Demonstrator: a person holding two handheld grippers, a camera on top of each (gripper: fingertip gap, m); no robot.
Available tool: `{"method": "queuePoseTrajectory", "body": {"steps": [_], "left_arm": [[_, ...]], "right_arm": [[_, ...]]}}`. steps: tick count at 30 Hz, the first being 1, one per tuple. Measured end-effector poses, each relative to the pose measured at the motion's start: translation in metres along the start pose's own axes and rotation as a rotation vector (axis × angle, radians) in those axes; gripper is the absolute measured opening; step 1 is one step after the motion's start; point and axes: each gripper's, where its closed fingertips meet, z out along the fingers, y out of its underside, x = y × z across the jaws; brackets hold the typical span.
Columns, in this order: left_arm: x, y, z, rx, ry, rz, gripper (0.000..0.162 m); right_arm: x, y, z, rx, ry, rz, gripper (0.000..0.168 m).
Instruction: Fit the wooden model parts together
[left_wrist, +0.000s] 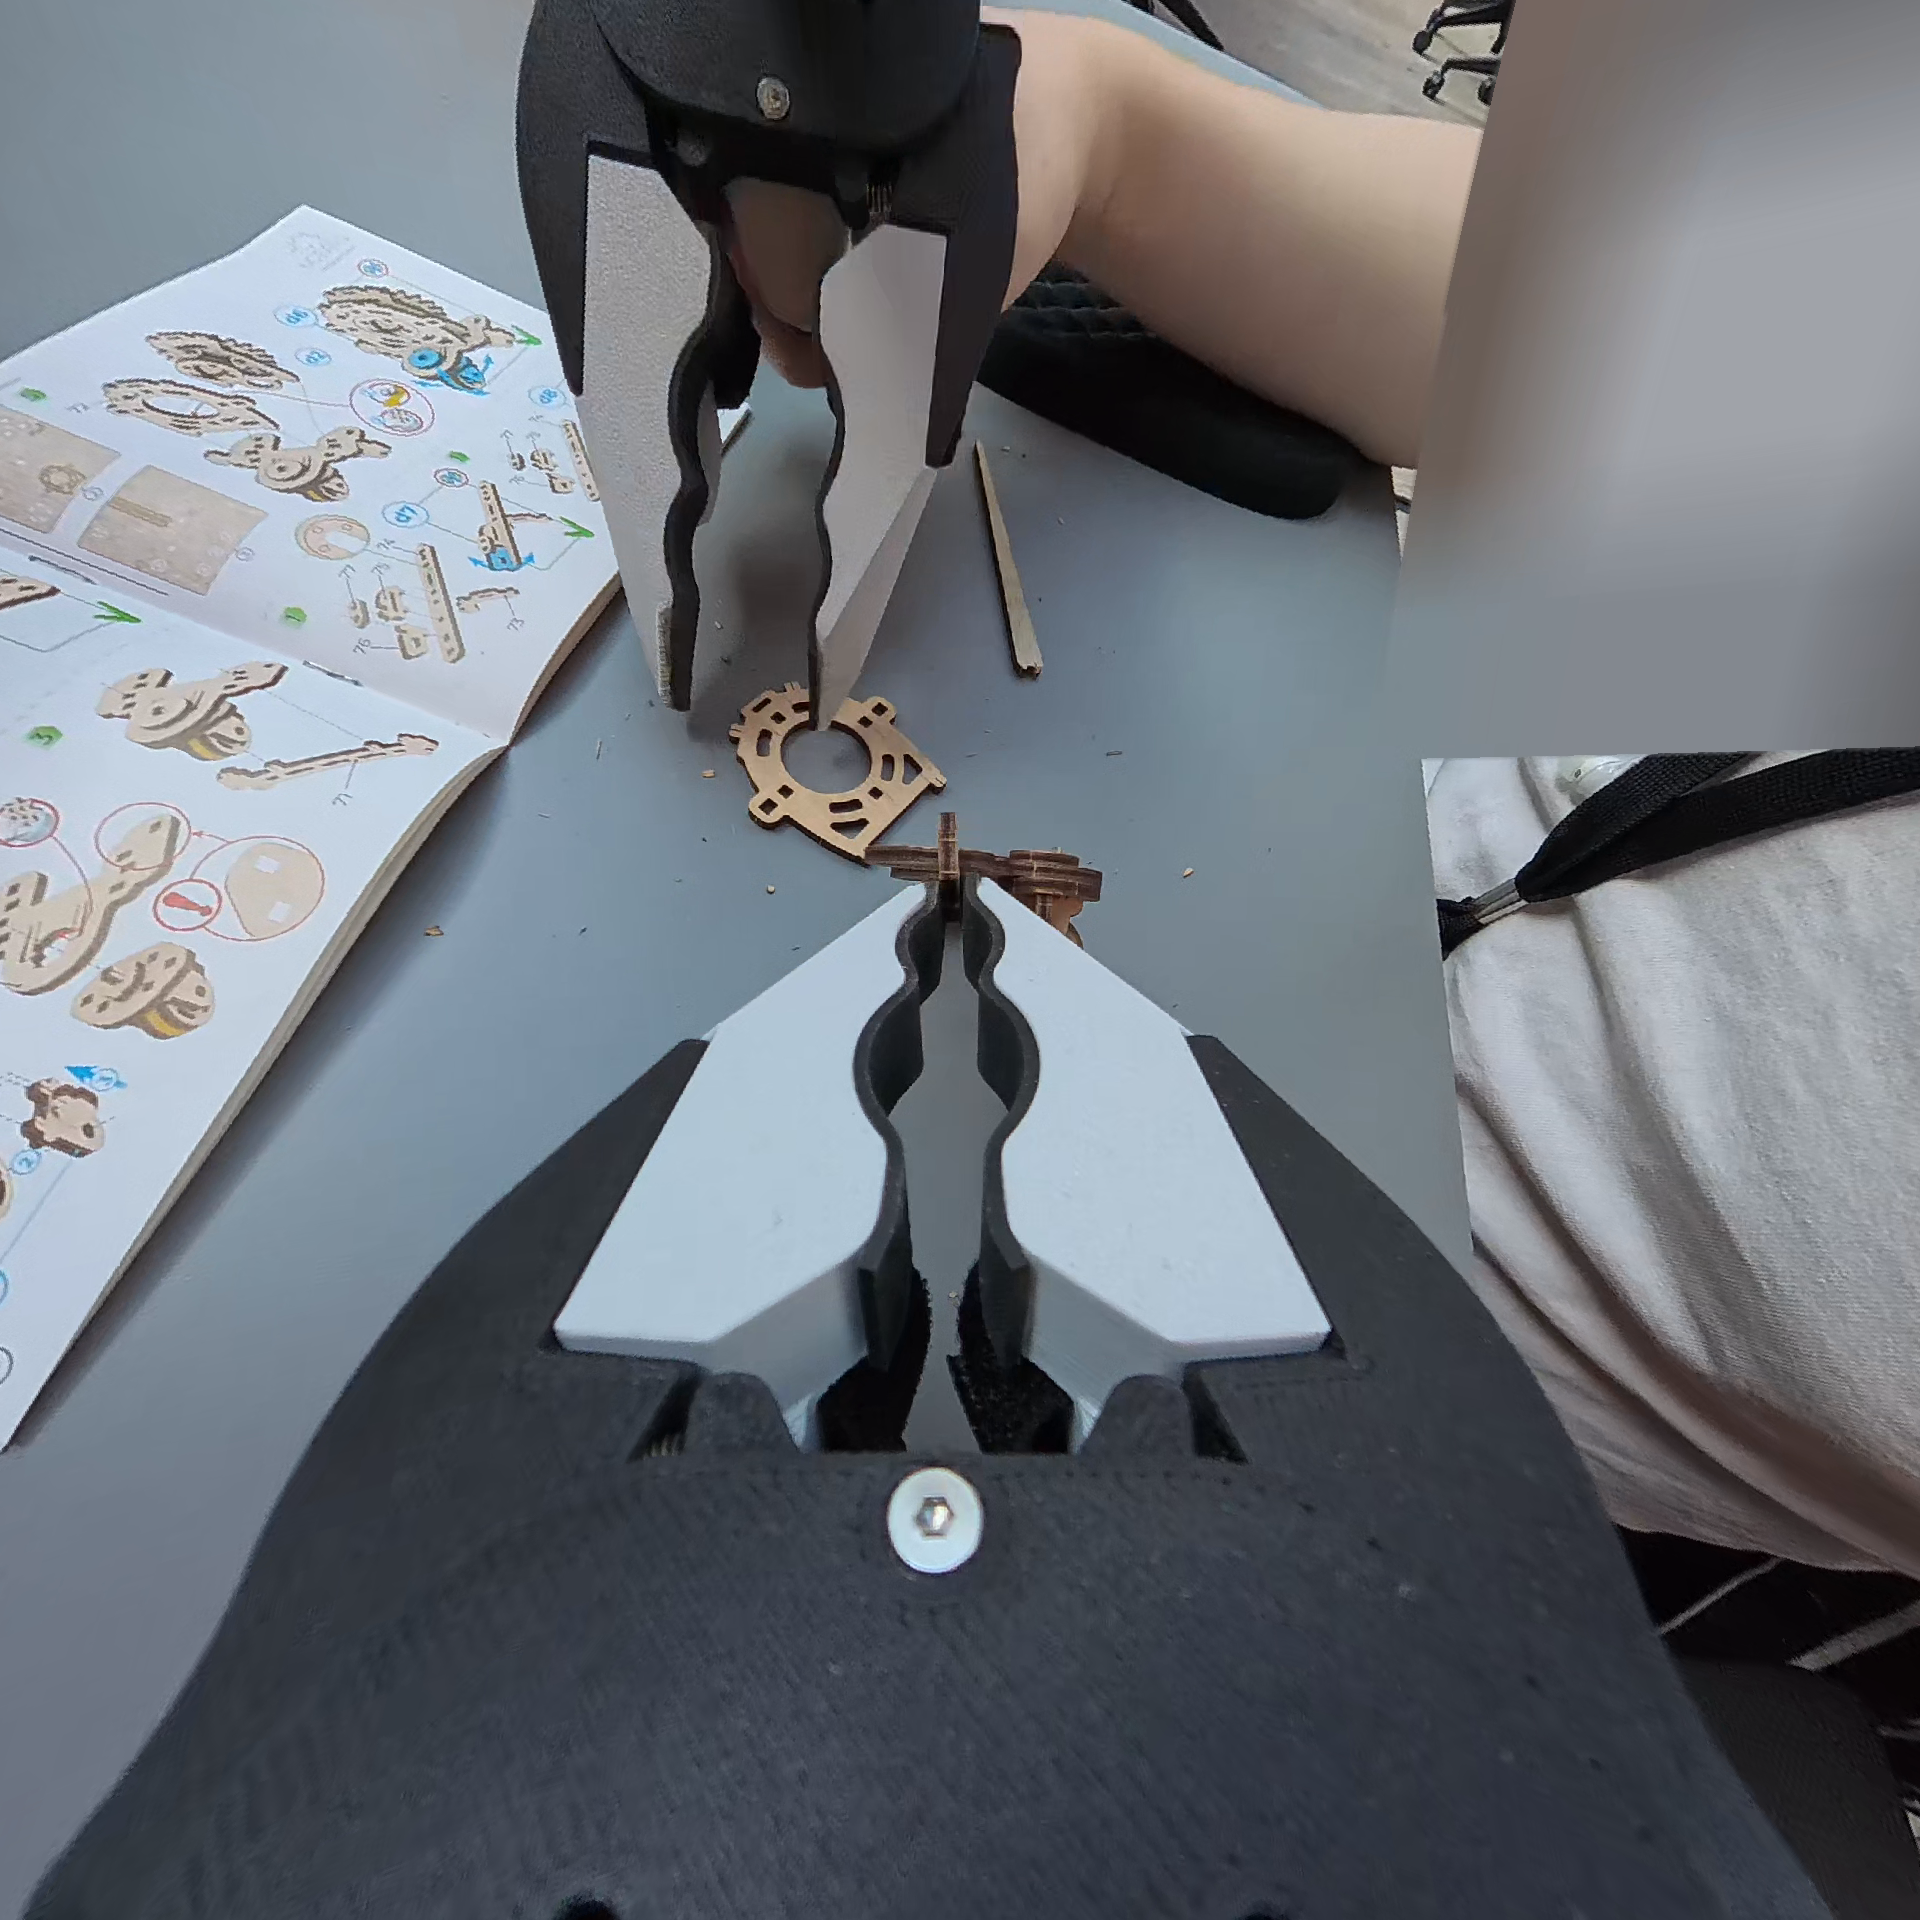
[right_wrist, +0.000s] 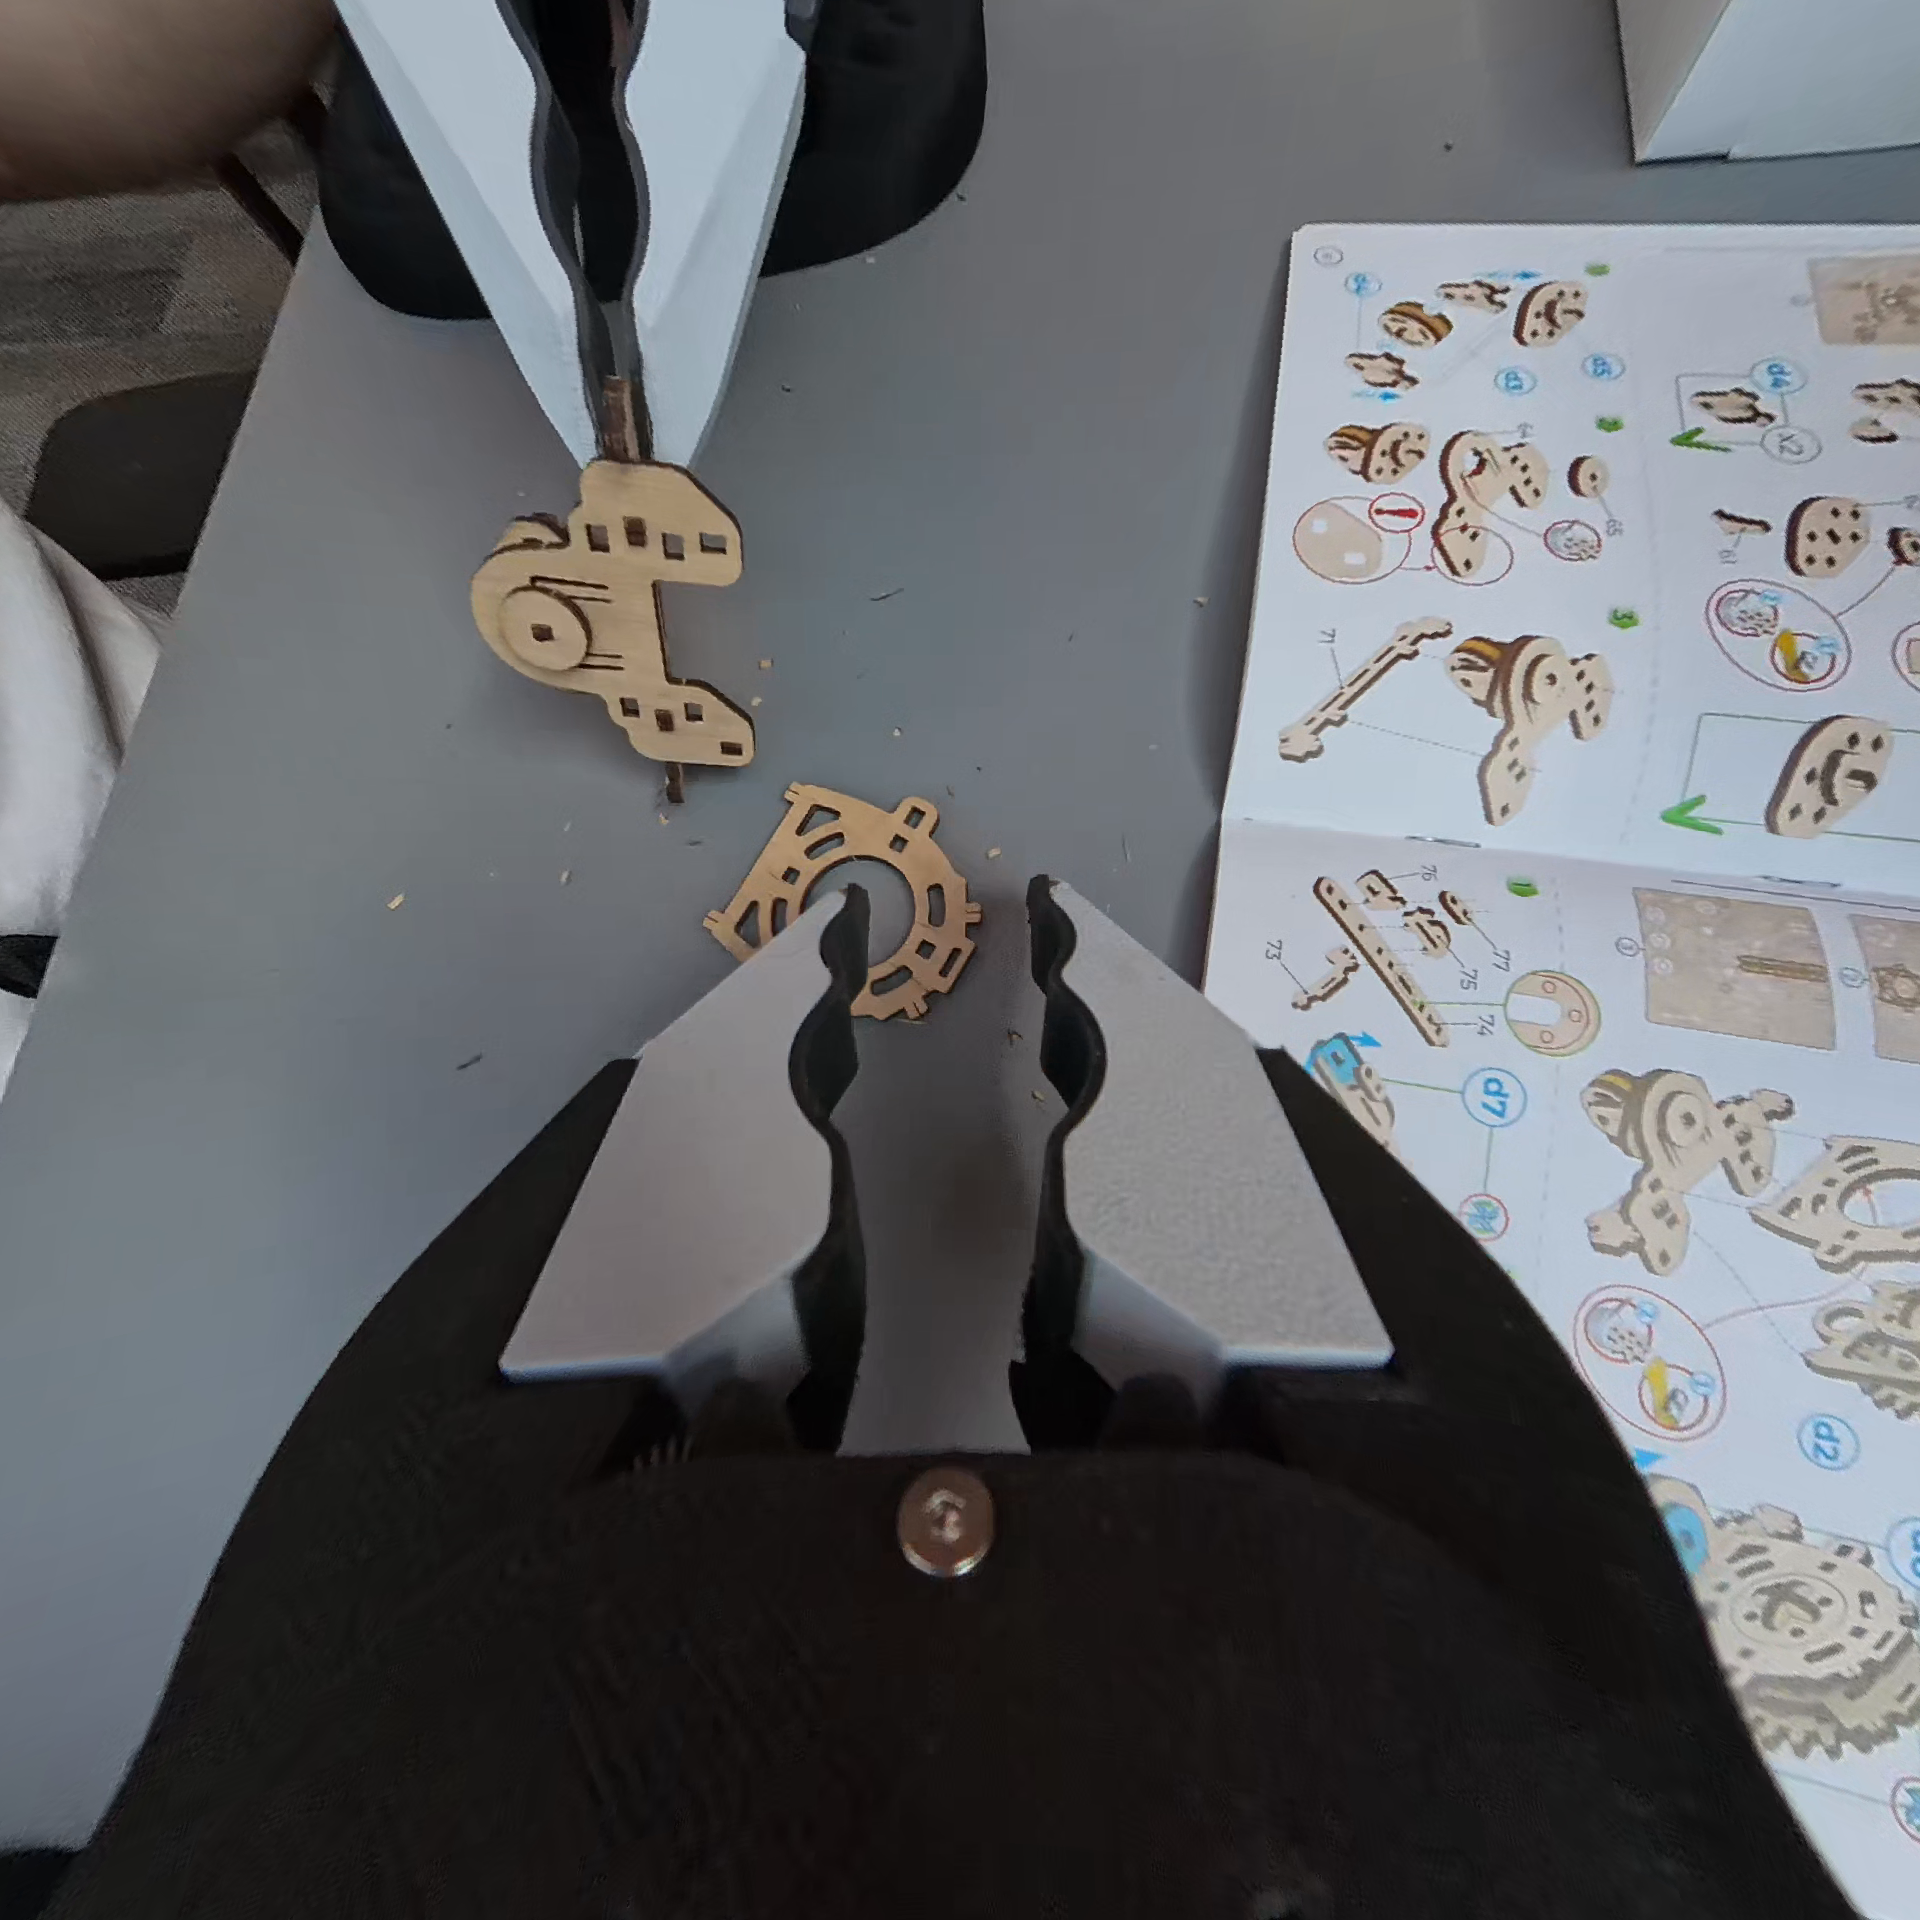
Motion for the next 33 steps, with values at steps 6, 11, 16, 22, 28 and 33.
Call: {"method": "queuePoseTrajectory", "body": {"steps": [6, 11, 16, 22, 28, 33], "left_arm": [[-0.004, 0.002, -0.002, 0.022, -0.028, -0.063, 0.001], [-0.006, 0.007, -0.002, 0.008, -0.006, -0.187, 0.001], [-0.01, 0.022, 0.0, -0.051, 0.013, -0.335, 0.006], [-0.022, 0.02, -0.019, 0.02, -0.052, -0.455, 0.04], [-0.012, -0.022, -0.033, 0.26, -0.075, -0.478, 0.039], [0.0, -0.036, -0.015, 0.271, 0.006, -0.511, 0.033]], "right_arm": [[0.0, 0.007, 0.007, -0.102, 0.065, -0.061, 0.018], [0.0, -0.007, 0.001, -0.02, 0.144, -0.112, 0.013], [-0.009, -0.034, -0.019, 0.162, 0.221, -0.16, 0.013], [-0.008, -0.052, -0.027, 0.234, 0.306, -0.214, 0.013], [-0.014, -0.074, -0.03, 0.284, 0.377, -0.287, 0.013], [-0.018, -0.075, -0.026, 0.251, 0.412, -0.343, 0.013]]}}
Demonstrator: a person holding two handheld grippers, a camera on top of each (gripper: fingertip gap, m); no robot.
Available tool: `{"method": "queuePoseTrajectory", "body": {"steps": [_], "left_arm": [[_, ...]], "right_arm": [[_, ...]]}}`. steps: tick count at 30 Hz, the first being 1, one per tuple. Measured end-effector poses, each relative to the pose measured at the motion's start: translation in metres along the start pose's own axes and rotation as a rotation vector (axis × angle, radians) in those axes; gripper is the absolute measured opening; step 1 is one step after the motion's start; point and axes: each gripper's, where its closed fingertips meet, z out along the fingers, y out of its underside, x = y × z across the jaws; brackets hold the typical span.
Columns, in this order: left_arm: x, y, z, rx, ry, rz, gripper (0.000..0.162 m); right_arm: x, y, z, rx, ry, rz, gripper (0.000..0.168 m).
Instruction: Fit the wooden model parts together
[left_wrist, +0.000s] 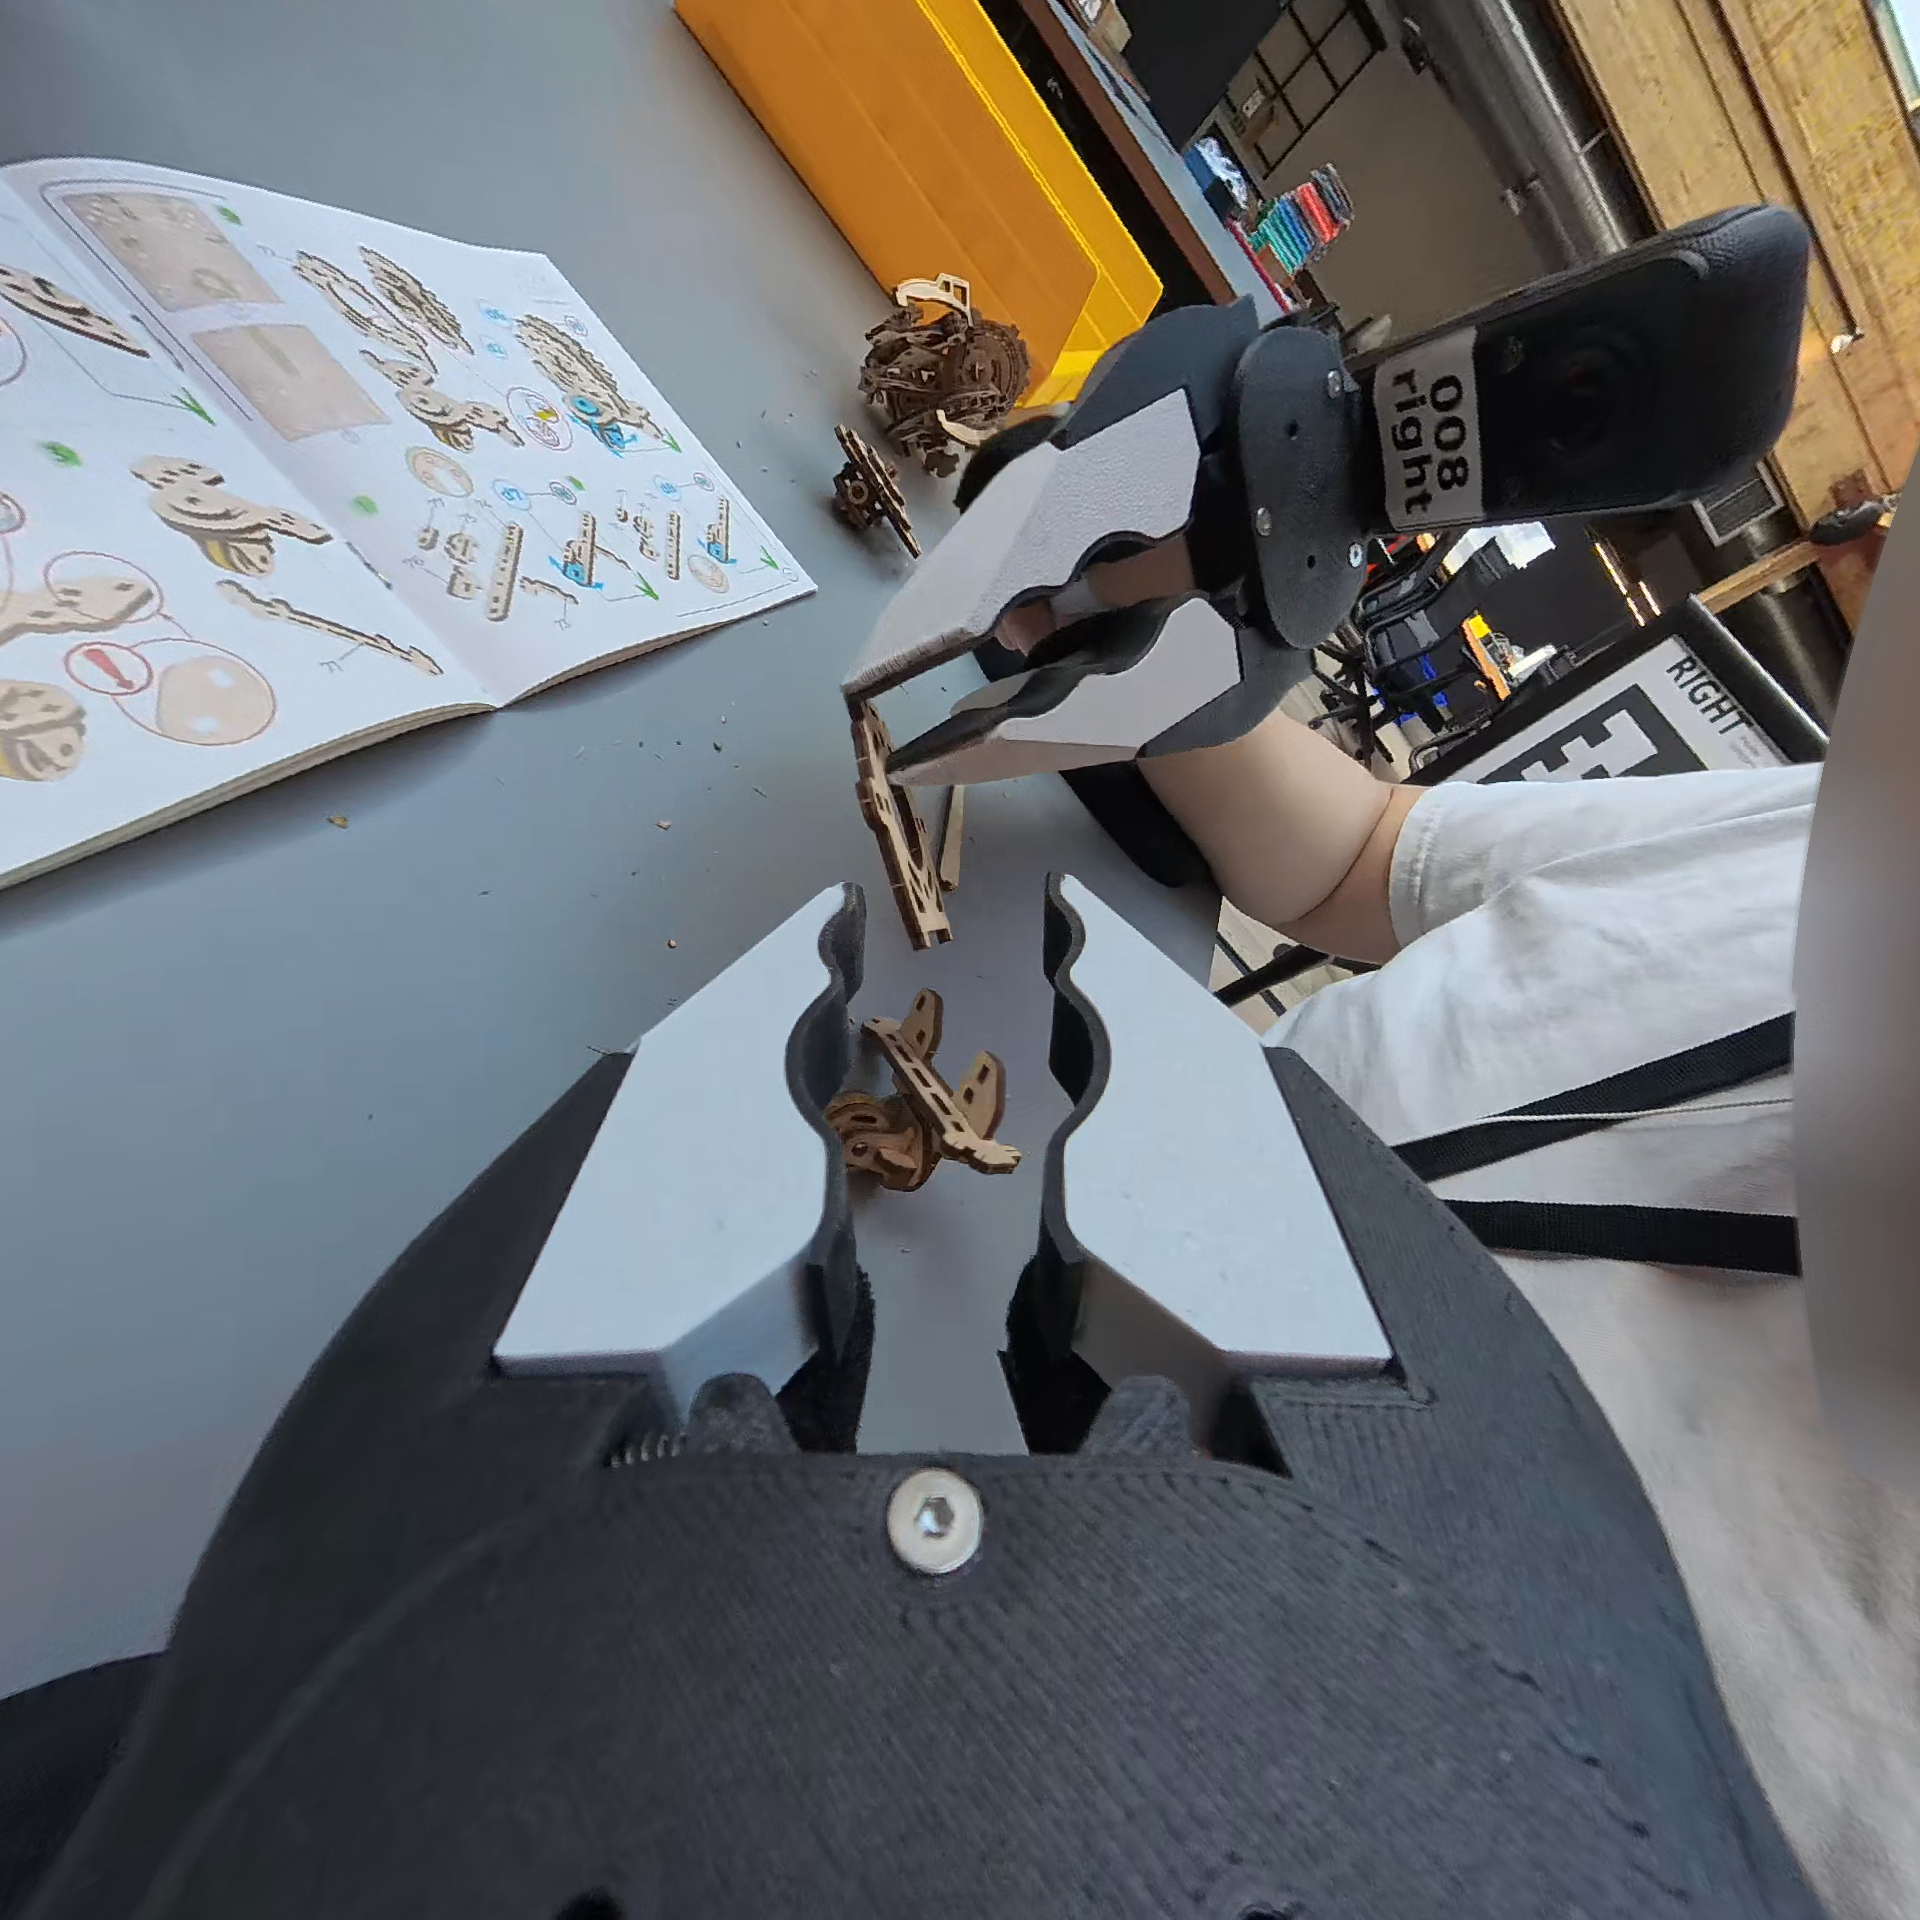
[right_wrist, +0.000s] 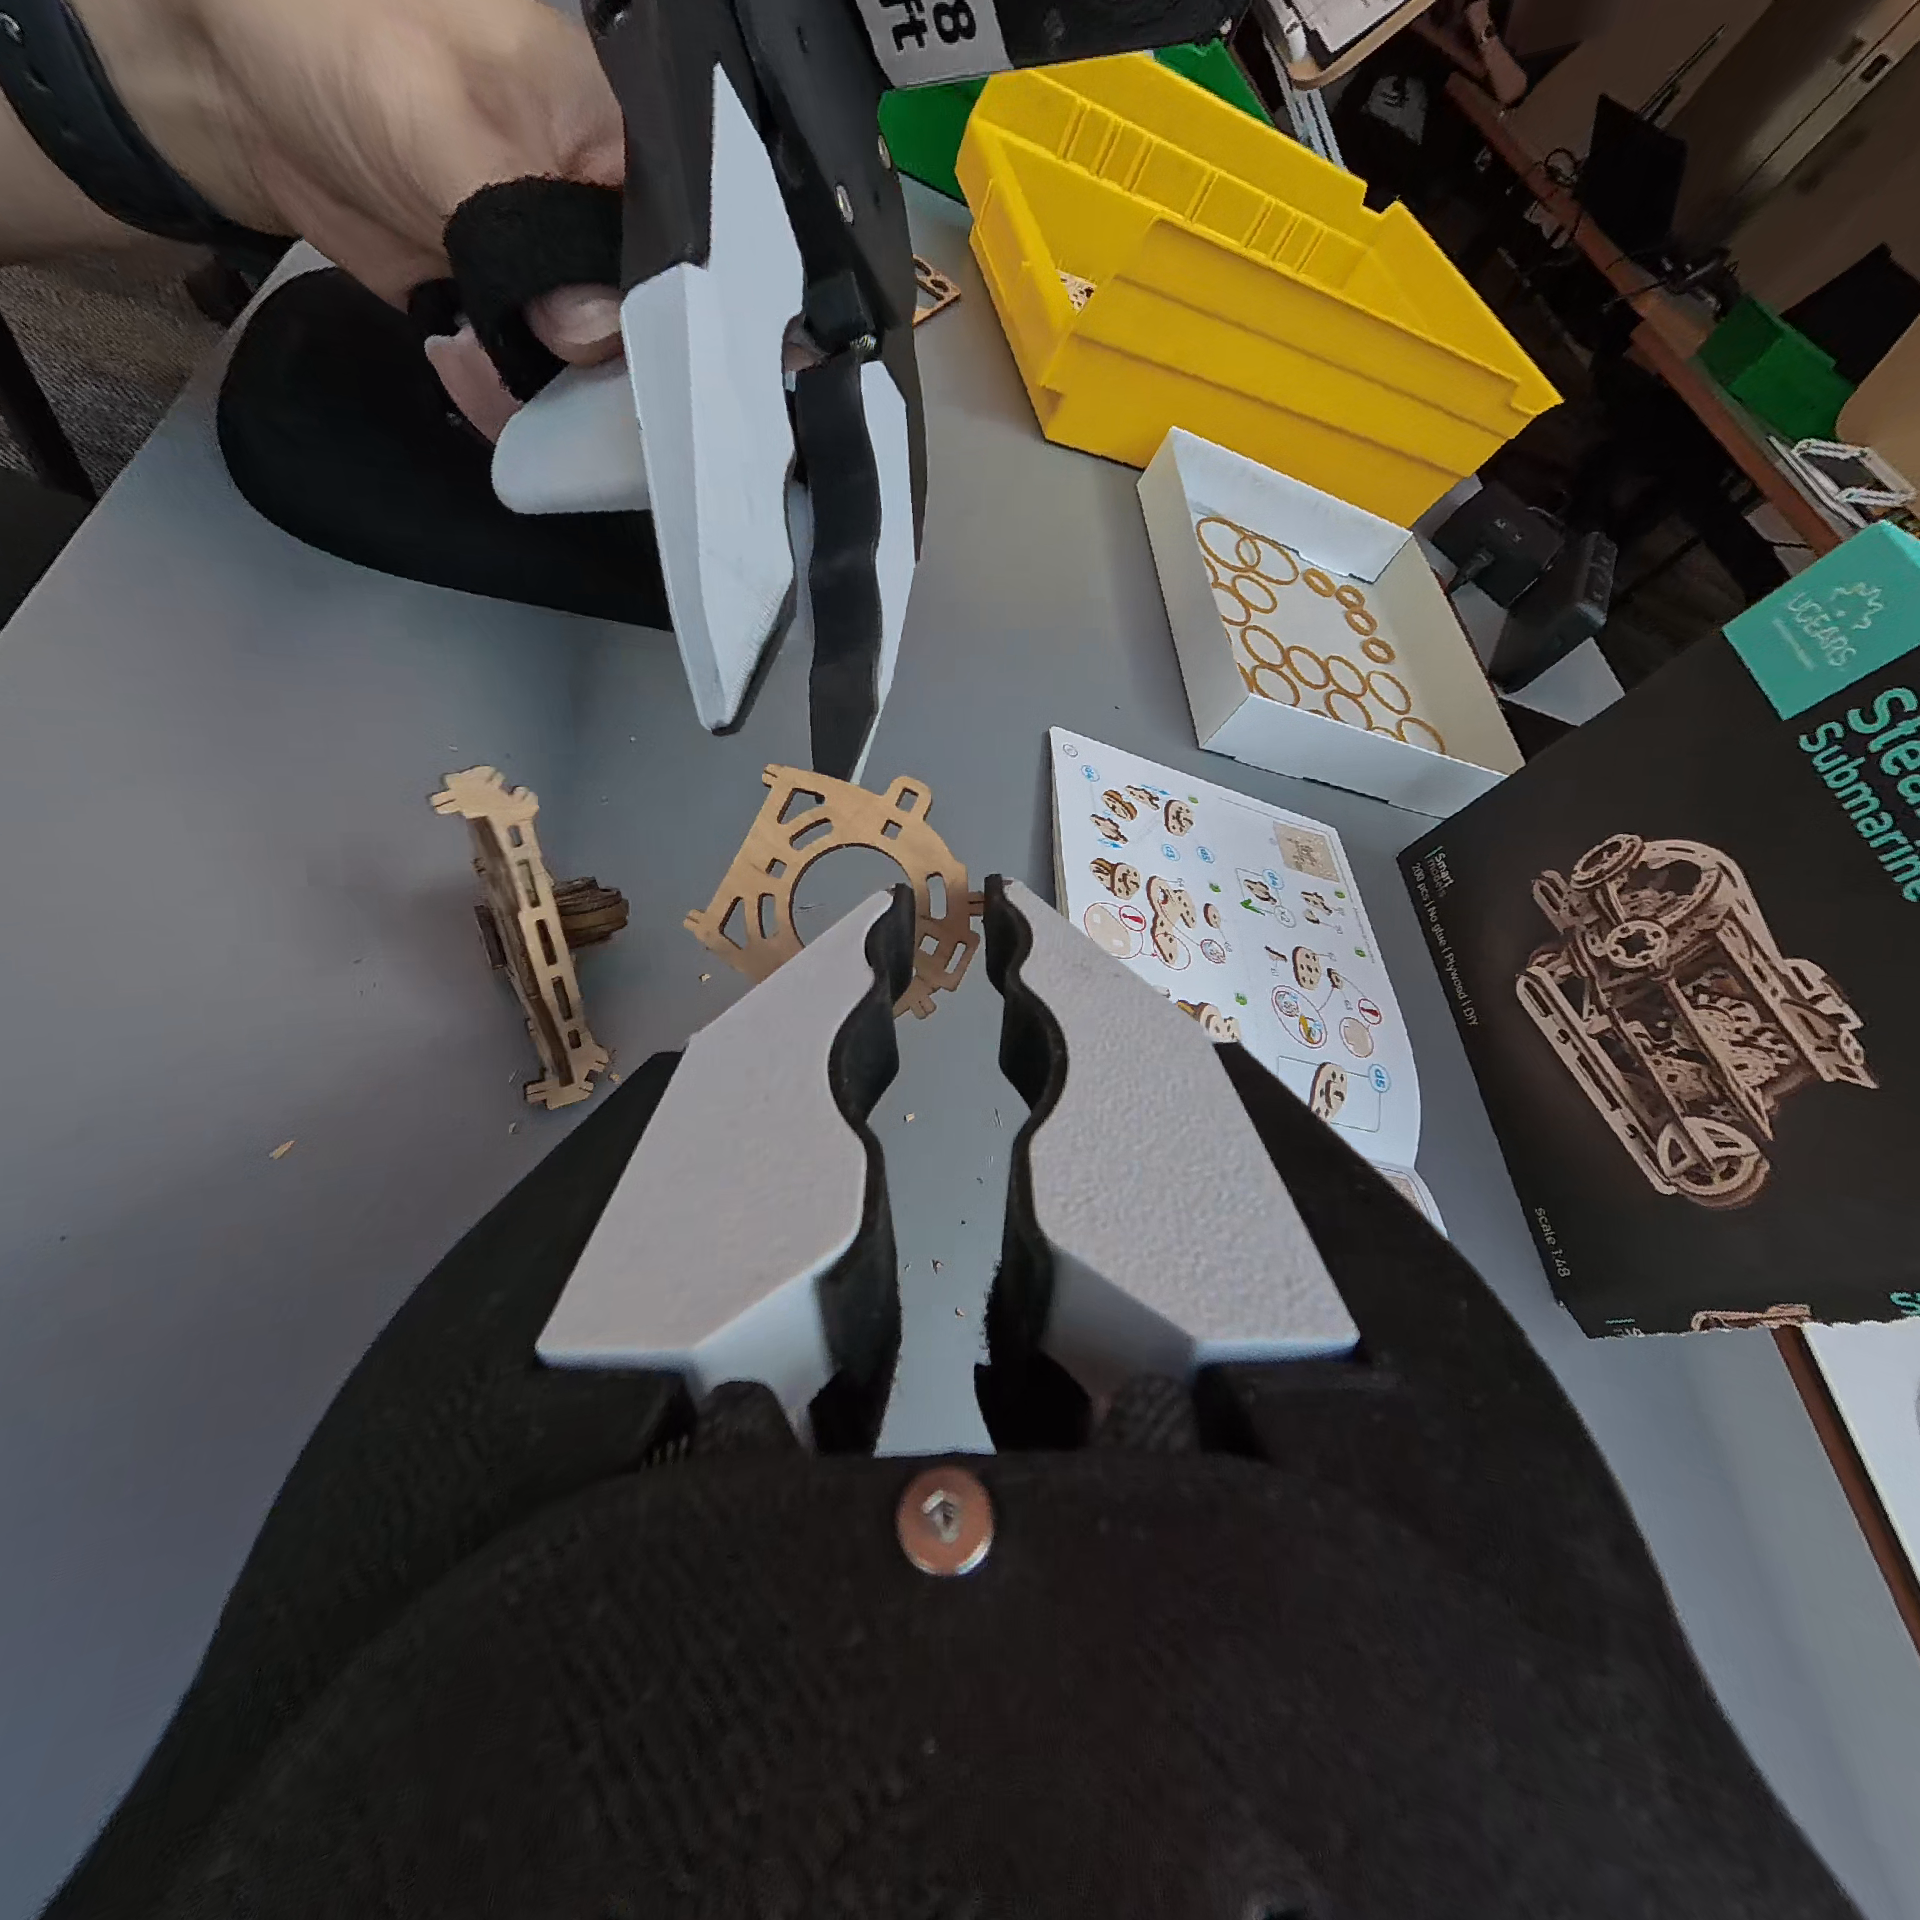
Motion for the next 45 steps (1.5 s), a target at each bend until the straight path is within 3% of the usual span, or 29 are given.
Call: {"method": "queuePoseTrajectory", "body": {"steps": [3, 7, 9, 11, 13, 15, 17, 19, 21, 30, 32, 33, 39, 45], "left_arm": [[-0.004, 0.003, 0.005, -0.012, 0.007, -0.012, 0.003], [-0.001, 0.006, 0.004, -0.027, 0.025, 0.004, 0.0], [0.006, 0.008, 0.003, -0.052, 0.047, 0.039, 0.0], [0.012, 0.013, 0.003, -0.097, 0.051, 0.088, 0.0], [0.011, 0.019, 0.006, -0.165, 0.022, 0.146, 0.0], [0.012, 0.02, 0.01, -0.197, 0.004, 0.187, 0.0], [0.016, 0.02, 0.015, -0.218, 0.014, 0.195, 0.0], [0.017, 0.02, 0.018, -0.231, 0.013, 0.205, 0.0], [0.018, 0.02, 0.019, -0.235, 0.014, 0.216, 0.0], [0.014, 0.018, 0.016, -0.204, -0.029, 0.241, 0.002], [0.006, 0.015, 0.005, -0.169, -0.092, 0.227, 0.028], [0.001, 0.017, -0.003, -0.154, -0.139, 0.212, 0.033], [-0.008, 0.071, -0.025, -0.167, -0.336, 0.051, 0.032], [-0.014, 0.092, -0.001, -0.189, -0.356, 0.024, 0.033]], "right_arm": [[-0.003, -0.006, -0.002, 0.027, 0.006, -0.019, 0.013], [-0.005, -0.013, -0.007, 0.085, -0.032, 0.042, 0.013], [-0.006, -0.019, -0.012, 0.154, -0.136, 0.219, 0.044], [-0.013, -0.025, -0.024, 0.236, -0.345, 0.398, 0.065], [-0.023, -0.029, -0.033, 0.286, -0.554, 0.541, 0.056], [-0.039, -0.023, -0.03, 0.234, -0.689, 0.608, 0.048], [-0.054, -0.014, -0.02, 0.142, -0.713, 0.593, 0.036], [-0.063, -0.01, -0.014, 0.102, -0.712, 0.565, 0.014], [-0.063, -0.01, -0.012, 0.097, -0.702, 0.562, 0.008], [-0.053, -0.011, -0.011, 0.12, -0.654, 0.594, 0.001], [-0.049, -0.009, -0.014, 0.124, -0.629, 0.598, 0.001], [-0.046, -0.009, -0.016, 0.139, -0.618, 0.606, 0.001], [-0.047, -0.011, -0.022, 0.166, -0.629, 0.585, 0.001], [-0.085, 0.0, -0.021, 0.019, -0.72, 0.475, 0.002]]}}
